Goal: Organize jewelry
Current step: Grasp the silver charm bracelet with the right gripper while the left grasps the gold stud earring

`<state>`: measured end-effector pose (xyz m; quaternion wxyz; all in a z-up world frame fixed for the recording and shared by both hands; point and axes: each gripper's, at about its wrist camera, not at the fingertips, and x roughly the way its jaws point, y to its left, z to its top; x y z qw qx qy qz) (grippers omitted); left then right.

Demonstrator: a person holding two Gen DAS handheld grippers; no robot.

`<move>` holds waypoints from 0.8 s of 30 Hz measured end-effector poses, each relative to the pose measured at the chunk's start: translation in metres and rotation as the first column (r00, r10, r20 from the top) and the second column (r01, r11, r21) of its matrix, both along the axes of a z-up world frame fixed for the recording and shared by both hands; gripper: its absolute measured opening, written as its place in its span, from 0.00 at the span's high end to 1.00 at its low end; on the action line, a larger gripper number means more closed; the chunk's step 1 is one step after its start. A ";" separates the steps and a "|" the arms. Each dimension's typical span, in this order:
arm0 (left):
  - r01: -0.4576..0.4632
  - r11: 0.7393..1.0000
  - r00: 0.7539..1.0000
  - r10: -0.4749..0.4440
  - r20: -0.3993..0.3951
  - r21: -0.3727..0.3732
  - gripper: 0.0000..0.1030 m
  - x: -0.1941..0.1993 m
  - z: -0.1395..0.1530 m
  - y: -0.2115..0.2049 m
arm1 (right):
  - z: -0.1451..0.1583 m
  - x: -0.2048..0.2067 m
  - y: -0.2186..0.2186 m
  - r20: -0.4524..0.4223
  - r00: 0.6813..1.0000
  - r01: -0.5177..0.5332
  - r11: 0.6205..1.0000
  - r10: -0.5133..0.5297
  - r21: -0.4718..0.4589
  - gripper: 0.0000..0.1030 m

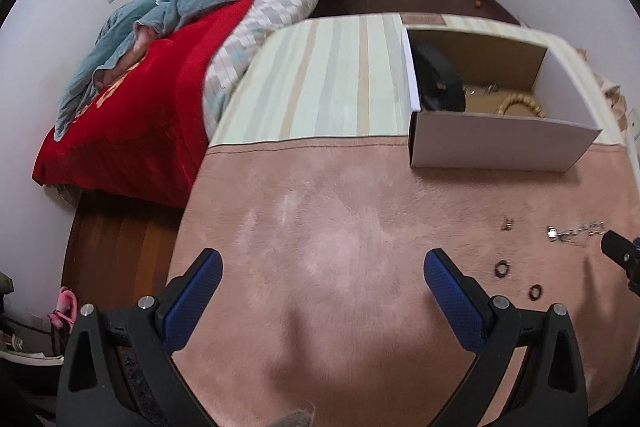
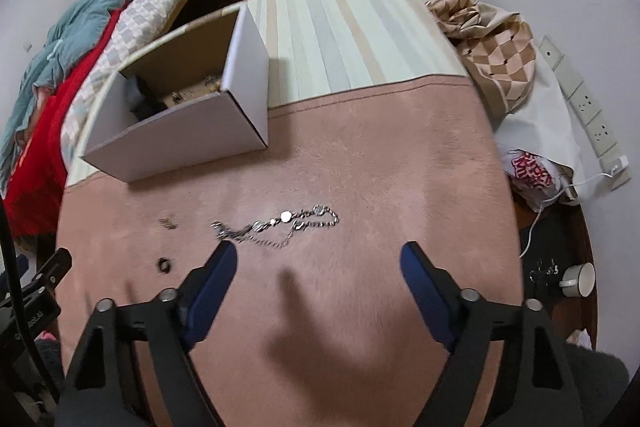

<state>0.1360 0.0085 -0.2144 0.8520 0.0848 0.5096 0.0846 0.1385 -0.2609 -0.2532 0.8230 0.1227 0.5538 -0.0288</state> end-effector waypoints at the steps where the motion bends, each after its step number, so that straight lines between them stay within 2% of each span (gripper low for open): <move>1: 0.002 1.000 1.000 -0.002 -0.007 0.005 0.00 0.003 -0.004 -0.001 | -0.006 0.004 0.001 -0.002 1.000 -0.006 1.000 0.006 -0.004 0.22; 5: 0.008 1.000 0.999 -0.008 -0.036 0.009 0.00 0.011 -0.019 -0.001 | -0.022 0.018 0.012 -0.001 0.998 -0.055 0.998 0.055 -0.005 0.23; 10: 0.019 1.000 0.998 -0.018 -0.062 0.011 0.00 0.017 -0.031 -0.002 | -0.030 0.027 0.045 0.036 0.983 -0.175 0.977 0.181 -0.121 0.24; 12: 0.030 0.999 0.997 -0.029 -0.071 0.010 0.00 0.018 -0.035 -0.004 | -0.029 0.024 0.056 0.048 0.975 -0.205 0.962 0.217 -0.180 0.37; 13: 0.036 0.999 0.997 -0.036 -0.073 0.009 0.00 0.018 -0.036 -0.005 | -0.027 0.022 0.058 0.076 0.969 -0.219 0.959 0.236 -0.181 0.60; 14: 0.042 0.999 0.996 -0.041 -0.074 0.009 0.00 0.019 -0.037 -0.006 | -0.027 0.022 0.059 0.078 0.969 -0.217 0.958 0.235 -0.187 0.88; 16: 0.051 0.999 0.996 -0.050 -0.075 0.009 0.00 0.019 -0.038 -0.009 | -0.028 0.023 0.056 0.077 0.971 -0.213 0.962 0.229 -0.170 0.95; 20: 0.088 0.996 0.994 -0.088 -0.064 -0.005 0.01 0.016 -0.034 -0.019 | -0.027 0.019 0.042 0.090 0.978 -0.176 0.977 0.188 -0.118 0.95; 24: 0.129 0.990 0.990 -0.132 -0.056 -0.059 0.01 0.016 -0.028 -0.032 | -0.019 0.011 0.021 0.110 0.986 -0.118 0.992 0.123 -0.052 0.95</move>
